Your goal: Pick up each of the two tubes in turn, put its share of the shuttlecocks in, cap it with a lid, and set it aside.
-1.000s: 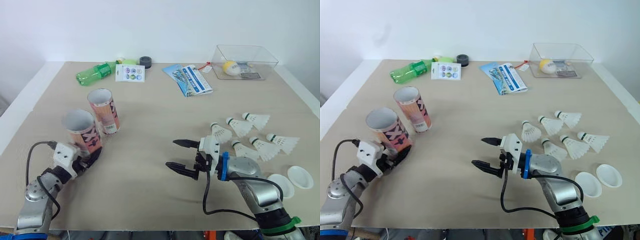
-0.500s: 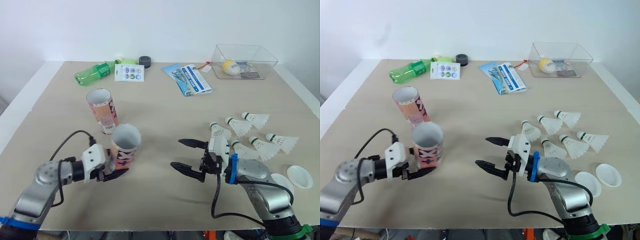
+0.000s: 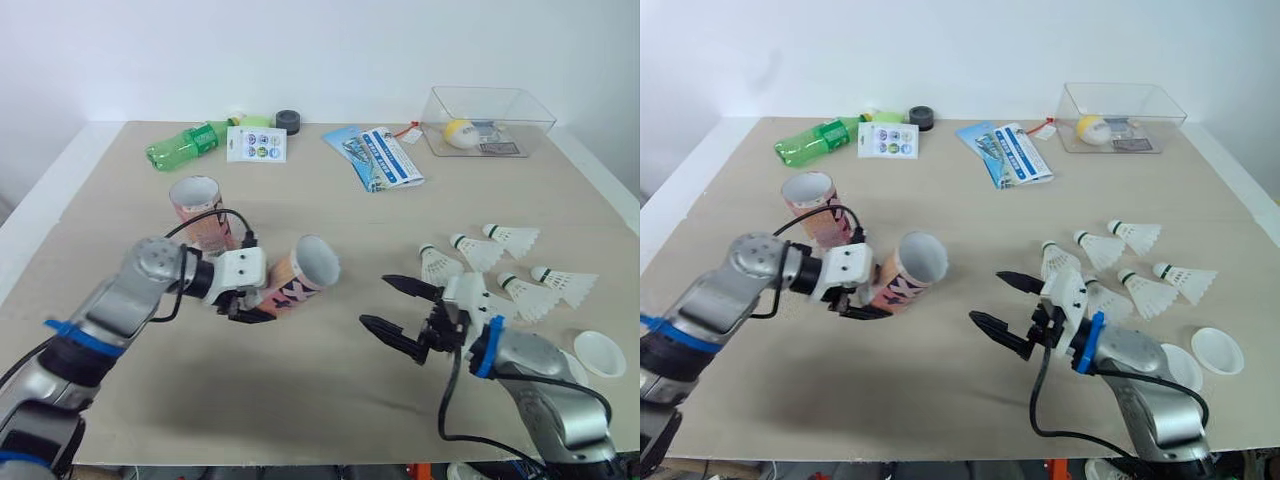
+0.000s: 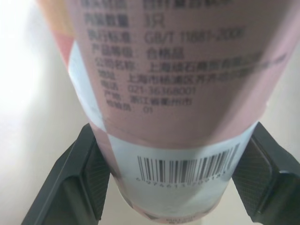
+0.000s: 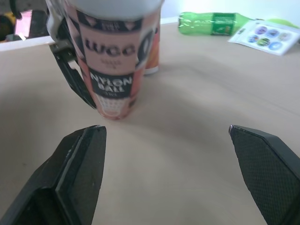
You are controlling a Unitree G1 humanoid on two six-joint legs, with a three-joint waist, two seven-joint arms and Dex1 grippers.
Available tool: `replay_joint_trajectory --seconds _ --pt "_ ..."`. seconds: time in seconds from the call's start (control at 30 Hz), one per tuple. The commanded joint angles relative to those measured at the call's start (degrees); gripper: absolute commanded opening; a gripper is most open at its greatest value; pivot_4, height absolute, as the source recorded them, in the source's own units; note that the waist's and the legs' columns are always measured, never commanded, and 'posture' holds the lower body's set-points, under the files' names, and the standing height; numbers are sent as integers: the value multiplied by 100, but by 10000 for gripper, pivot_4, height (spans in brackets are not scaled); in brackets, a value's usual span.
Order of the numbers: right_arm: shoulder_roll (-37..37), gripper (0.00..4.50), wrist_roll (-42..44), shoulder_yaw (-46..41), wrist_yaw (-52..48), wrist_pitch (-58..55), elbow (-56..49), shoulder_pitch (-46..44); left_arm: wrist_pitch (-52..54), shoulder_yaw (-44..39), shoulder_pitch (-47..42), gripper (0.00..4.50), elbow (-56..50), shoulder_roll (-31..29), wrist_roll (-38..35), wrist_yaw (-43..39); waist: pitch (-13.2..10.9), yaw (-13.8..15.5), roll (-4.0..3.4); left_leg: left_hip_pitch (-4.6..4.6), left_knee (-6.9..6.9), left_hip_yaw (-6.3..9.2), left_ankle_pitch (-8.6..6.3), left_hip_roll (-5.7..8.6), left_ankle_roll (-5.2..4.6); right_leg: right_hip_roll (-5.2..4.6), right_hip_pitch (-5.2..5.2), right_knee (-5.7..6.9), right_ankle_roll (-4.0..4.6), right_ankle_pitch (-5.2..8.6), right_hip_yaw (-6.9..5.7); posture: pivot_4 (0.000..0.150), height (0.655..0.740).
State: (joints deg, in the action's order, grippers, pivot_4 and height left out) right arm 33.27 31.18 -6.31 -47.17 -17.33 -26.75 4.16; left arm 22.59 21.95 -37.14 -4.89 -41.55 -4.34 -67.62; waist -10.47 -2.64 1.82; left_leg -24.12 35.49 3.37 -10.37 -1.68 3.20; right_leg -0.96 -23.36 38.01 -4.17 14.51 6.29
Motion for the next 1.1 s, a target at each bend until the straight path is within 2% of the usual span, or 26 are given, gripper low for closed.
replay_joint_trajectory --seconds 0.03,0.13,0.3,0.63,0.9,1.1 --pt "97 45000 516 -618 305 -341 -642 314 294 167 -116 29743 -64 300 217 243 0 16 -1 0 2 0 0 2 0 -1 1 0 -1 0 0 1500 7400" --pt "231 45000 1058 -1194 507 -780 -958 697 327 237 -106 29743 -103 553 350 403 3 38 -6 -2 14 2 0 5 0 -5 6 0 -7 -4 0 1500 7400" --pt "522 45000 1471 -2040 560 -1198 -1171 1486 82 306 -11 29743 58 841 526 550 5 81 -4 -4 37 1 1 16 -2 -18 18 0 3 1 2 1500 7400" --pt "325 45000 1331 -3142 575 -1057 -756 2509 2 392 -46 29743 142 1182 708 648 10 148 -12 -6 64 -8 9 31 -13 -39 32 -2 -2 -7 4 1500 7400" --pt "-50 45000 1330 -3270 878 -1049 -483 2680 35 400 -76 29743 75 1337 758 650 14 148 -20 -9 63 -6 9 37 -14 -45 32 -2 -7 -4 3 1500 7400" --pt "-138 45000 1060 -2644 1340 -1168 -257 2032 118 411 -48 29743 8 1430 774 657 15 131 -24 -10 63 -8 9 36 -13 -43 28 -3 -6 -4 5 1500 7400"
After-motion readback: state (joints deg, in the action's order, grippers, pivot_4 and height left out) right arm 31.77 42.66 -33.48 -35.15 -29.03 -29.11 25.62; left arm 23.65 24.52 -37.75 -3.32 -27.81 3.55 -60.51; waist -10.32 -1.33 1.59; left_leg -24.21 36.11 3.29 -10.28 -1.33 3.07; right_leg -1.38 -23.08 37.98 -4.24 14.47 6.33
